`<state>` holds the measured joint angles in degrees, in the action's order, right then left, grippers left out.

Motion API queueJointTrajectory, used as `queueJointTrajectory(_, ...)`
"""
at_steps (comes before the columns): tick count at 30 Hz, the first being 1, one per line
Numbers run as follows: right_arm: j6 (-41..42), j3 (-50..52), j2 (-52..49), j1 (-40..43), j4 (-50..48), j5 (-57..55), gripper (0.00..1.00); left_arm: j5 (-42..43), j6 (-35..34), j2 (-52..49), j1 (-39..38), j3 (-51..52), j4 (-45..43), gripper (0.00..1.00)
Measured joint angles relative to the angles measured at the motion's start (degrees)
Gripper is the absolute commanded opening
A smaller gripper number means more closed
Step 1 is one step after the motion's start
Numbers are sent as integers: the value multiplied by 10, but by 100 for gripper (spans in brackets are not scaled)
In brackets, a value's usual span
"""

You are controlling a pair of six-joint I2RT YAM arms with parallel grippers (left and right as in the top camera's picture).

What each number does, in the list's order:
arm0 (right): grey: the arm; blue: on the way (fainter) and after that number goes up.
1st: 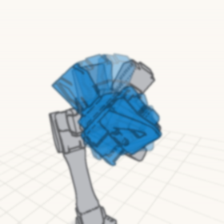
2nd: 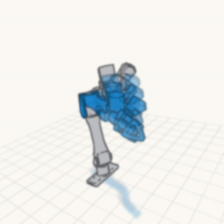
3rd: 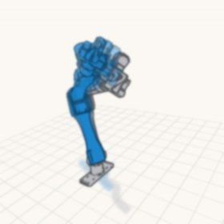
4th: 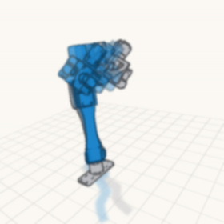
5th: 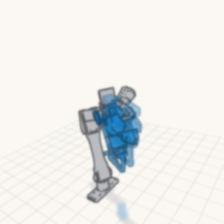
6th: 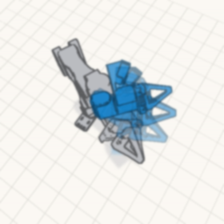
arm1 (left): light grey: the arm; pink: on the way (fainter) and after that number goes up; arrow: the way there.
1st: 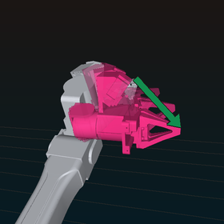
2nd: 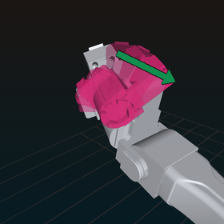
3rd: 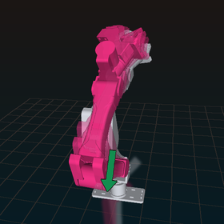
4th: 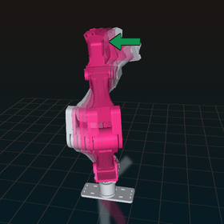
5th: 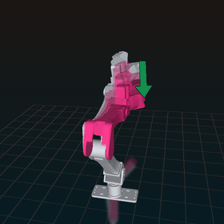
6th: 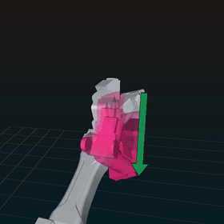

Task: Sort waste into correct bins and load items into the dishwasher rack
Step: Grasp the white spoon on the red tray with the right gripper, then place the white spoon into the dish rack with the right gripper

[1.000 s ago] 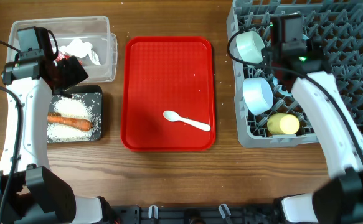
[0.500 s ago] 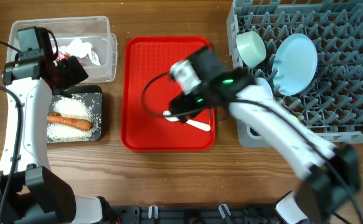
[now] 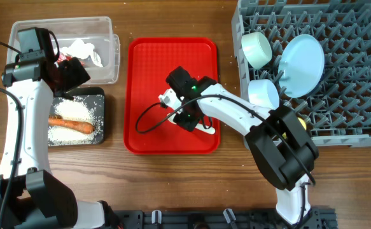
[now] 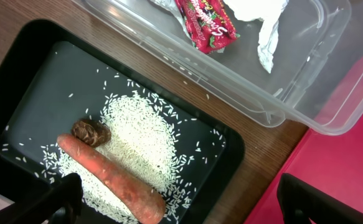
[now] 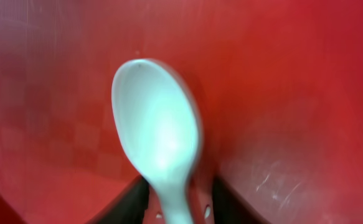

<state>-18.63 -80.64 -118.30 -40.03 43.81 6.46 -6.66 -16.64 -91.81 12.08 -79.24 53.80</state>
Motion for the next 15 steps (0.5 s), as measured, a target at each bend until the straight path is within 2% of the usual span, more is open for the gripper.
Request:
queueJointTrajectory(7,15,-1,-1,1,14,7,4,0,0,0,0,0,0,100)
queueJointTrajectory(11,46,-22,-1,4,99,17,4,0,0,0,0,0,0,100)
queueJointTrajectory(15,81,-104,32,18,186,41,4,0,0,0,0,0,0,100)
